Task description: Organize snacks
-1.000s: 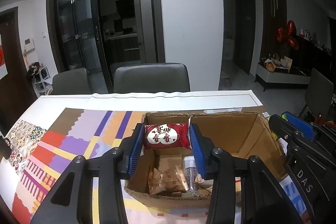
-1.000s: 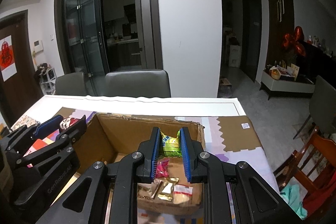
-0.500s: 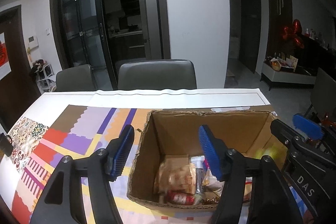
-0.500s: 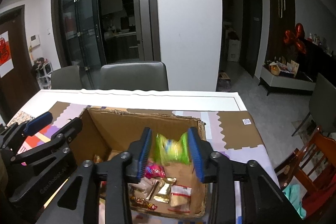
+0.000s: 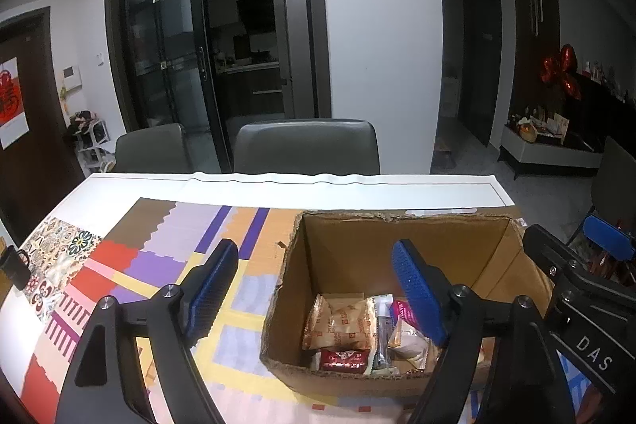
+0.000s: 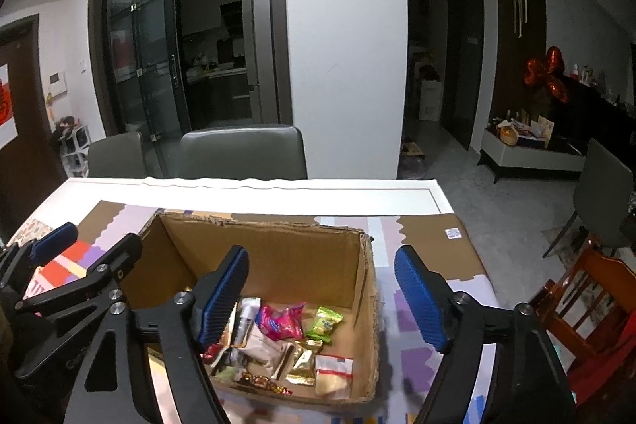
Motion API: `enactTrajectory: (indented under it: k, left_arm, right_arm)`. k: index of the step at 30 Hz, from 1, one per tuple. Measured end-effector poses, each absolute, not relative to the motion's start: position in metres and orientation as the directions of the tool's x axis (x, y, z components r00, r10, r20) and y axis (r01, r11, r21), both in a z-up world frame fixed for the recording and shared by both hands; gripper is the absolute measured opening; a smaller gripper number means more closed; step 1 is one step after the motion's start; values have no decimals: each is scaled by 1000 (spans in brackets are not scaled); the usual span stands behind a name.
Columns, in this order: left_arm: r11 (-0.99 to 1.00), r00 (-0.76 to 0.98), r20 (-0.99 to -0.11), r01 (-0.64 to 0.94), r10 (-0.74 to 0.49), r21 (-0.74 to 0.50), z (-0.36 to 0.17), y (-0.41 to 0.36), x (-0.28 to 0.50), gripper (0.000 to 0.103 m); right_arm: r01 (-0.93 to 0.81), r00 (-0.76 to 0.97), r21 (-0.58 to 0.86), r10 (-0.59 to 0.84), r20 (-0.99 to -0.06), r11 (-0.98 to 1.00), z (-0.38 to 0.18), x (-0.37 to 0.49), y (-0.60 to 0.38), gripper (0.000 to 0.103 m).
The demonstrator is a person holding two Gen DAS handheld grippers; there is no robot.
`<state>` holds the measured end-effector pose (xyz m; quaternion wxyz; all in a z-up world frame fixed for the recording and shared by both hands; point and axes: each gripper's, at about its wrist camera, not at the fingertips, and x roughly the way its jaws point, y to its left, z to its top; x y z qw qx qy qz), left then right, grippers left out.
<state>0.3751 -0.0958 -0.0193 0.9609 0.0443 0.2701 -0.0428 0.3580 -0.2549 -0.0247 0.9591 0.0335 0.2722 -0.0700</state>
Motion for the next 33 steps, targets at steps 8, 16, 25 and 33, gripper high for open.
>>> enactTrajectory:
  k: [8,16,25,33]
  left_arm:
    - [994,869,-492,93,-50,63,-1,-90,354,86]
    - [995,886,-463,78,-39,65,13,-81,326,93]
    - [996,901,-432,58,-24,67,25,-71,294,96]
    - [996,909,-415,59,-28,62,31,-66,267,96]
  right_arm:
    - [163,854,23,-129,-503,986,-11,339,-252,80]
    - [162,868,20,-133,-478,987,5,310,-246,83]
    - [171,875,19,-142,-463,985,14,280,-241,83]
    - [173,886,24,-145,-441,985,22,250,-237,83]
